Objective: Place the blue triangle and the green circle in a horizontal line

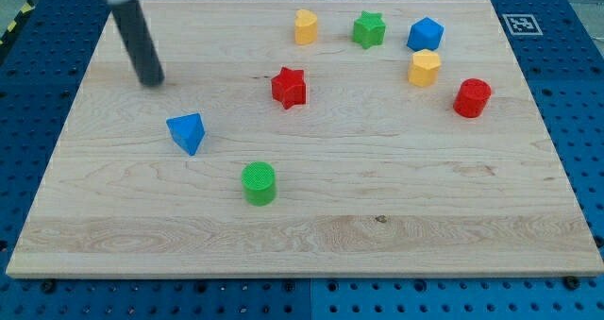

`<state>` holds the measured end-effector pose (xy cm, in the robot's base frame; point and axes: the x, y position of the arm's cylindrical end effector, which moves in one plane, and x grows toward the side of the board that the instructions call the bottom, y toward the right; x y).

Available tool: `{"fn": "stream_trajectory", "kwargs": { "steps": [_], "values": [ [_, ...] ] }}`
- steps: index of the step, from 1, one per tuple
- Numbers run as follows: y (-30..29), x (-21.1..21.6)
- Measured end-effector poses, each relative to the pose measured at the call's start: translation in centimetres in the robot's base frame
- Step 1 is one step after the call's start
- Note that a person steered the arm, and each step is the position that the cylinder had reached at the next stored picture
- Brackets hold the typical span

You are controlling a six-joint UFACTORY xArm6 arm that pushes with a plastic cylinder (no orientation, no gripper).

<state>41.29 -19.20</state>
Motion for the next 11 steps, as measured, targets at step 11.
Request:
{"fn": "stream_trajectory", "kwargs": {
  "steps": [11],
  "values": [
    [42.7, 14.8]
  ]
}}
